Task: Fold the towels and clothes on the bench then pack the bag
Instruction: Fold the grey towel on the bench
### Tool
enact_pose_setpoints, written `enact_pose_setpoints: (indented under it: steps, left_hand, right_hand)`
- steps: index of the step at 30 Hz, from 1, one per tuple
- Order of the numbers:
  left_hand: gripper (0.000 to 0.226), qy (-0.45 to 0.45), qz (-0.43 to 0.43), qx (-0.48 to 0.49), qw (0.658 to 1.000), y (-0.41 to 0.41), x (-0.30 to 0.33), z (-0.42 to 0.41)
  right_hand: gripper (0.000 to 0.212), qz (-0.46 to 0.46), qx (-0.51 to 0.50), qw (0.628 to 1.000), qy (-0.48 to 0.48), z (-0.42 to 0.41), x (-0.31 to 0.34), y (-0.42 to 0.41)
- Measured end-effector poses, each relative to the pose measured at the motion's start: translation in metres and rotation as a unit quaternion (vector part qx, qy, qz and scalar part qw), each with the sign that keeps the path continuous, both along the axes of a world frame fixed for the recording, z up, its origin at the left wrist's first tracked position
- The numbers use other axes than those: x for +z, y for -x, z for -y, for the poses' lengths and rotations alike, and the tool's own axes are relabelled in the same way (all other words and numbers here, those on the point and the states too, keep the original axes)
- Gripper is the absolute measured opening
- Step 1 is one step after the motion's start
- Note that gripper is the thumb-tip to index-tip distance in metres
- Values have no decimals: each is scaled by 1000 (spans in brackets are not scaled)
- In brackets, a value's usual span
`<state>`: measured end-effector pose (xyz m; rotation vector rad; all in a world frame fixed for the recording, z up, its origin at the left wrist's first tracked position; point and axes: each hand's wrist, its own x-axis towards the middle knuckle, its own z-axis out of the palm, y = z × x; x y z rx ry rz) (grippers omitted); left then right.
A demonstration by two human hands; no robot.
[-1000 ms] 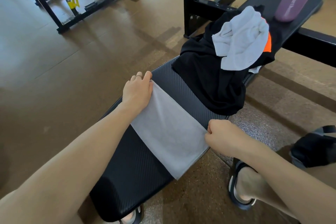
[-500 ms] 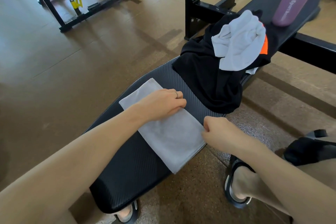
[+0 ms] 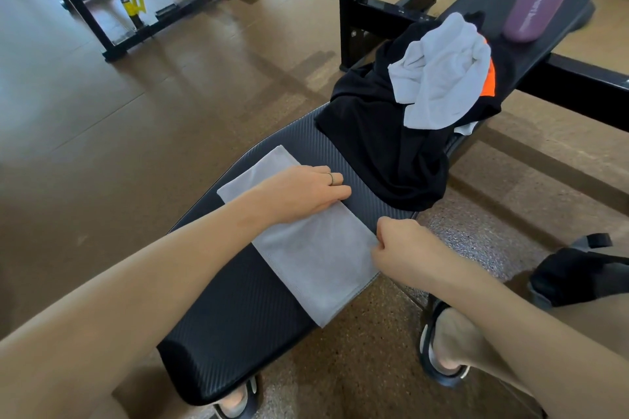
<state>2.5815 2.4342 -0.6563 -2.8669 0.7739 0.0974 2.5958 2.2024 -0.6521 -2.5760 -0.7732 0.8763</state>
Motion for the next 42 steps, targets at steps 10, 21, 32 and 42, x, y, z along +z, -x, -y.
enact_pose_setpoints:
  steps: [10, 21, 32, 42]
  left_hand:
    - [14, 8, 88, 72, 993, 9, -18, 8]
    - [63, 109, -13, 228, 967, 128, -12, 97]
    - [92, 59, 35, 283, 957, 178, -47, 95]
    - [40, 46, 105, 248, 962, 187, -57, 88]
  right_hand:
    - [23, -6, -13, 1000, 19, 4, -5, -1]
    - [7, -35, -66, 997, -33, 13, -15, -11]
    - [89, 232, 340, 906, -100, 25, -35, 34]
    - [114, 249, 302, 918, -59, 31, -57, 10]
